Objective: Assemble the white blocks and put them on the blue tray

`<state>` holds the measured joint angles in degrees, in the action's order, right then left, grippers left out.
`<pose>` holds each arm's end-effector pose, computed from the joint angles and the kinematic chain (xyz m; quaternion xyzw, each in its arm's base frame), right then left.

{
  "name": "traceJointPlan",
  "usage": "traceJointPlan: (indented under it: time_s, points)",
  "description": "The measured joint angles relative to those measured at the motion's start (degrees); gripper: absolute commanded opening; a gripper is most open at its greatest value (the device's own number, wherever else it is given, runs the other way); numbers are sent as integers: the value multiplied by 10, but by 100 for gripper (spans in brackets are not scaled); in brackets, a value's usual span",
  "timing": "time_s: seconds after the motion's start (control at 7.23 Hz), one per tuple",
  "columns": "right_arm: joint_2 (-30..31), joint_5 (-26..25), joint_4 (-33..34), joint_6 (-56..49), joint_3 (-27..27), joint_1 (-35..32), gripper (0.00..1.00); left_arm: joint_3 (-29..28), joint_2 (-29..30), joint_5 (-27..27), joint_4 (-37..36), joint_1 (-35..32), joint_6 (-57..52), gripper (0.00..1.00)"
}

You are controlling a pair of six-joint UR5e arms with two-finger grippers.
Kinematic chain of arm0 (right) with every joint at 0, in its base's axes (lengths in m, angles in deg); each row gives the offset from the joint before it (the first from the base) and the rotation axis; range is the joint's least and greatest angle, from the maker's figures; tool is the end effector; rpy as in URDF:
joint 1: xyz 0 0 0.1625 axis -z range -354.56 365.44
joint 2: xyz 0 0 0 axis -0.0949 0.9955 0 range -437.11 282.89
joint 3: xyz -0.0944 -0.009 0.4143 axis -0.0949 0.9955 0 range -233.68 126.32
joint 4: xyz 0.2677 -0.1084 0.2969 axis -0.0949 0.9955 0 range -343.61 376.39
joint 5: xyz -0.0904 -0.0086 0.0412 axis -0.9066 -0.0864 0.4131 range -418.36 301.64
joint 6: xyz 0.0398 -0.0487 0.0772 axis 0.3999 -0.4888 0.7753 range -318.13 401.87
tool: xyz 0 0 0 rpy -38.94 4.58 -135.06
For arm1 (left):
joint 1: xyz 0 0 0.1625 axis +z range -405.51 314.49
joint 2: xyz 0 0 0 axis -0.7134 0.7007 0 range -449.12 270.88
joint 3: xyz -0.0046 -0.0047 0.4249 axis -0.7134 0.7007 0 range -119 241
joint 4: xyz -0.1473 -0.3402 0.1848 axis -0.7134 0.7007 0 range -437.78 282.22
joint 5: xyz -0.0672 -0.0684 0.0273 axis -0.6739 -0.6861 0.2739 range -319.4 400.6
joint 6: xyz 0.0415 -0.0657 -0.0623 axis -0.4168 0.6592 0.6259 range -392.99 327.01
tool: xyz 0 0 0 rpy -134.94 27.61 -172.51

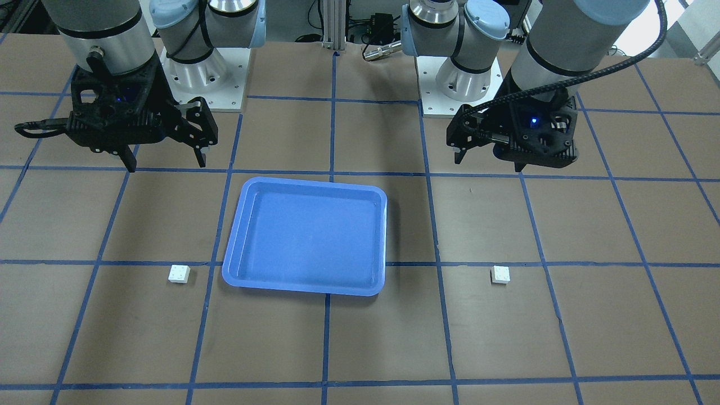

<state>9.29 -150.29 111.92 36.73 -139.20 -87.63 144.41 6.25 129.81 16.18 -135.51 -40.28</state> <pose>0.1581 -0.5213 0.5050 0.0706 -0.9958 0.0555 0.0178 -0.1346 -0.5267 0.4898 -0.0634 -0.9977 -0.0235 0.0084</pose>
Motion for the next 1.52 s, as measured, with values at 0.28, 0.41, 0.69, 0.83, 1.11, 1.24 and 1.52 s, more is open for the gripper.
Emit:
traceJointPlan:
  time_s: [0.28, 0.41, 0.69, 0.83, 1.11, 1.24, 1.52]
  points:
    - [-1, -3, -1, 0, 0, 0, 100, 0, 0, 0, 0, 0, 0, 100]
    - [-1, -5, -2, -1, 0, 0, 100, 0, 0, 0, 0, 0, 0, 100]
    - [-1, -4, -12, -7, 1, -1, 100, 0, 2, 0, 0, -1, -1, 100]
    - [-1, -1, -18, -12, 2, -2, 100, 0, 5, 0, 0, 0, -3, 100]
    - [-2, -1, -24, -46, 3, 1, 100, 2, 23, 0, -9, 9, -10, 100]
    - [-3, -2, -22, -112, 4, 4, 100, 7, 41, 0, -23, 27, -25, 100]
    - [-7, -5, -16, -303, 4, 27, 100, 28, 81, 4, -84, 71, -91, 100]
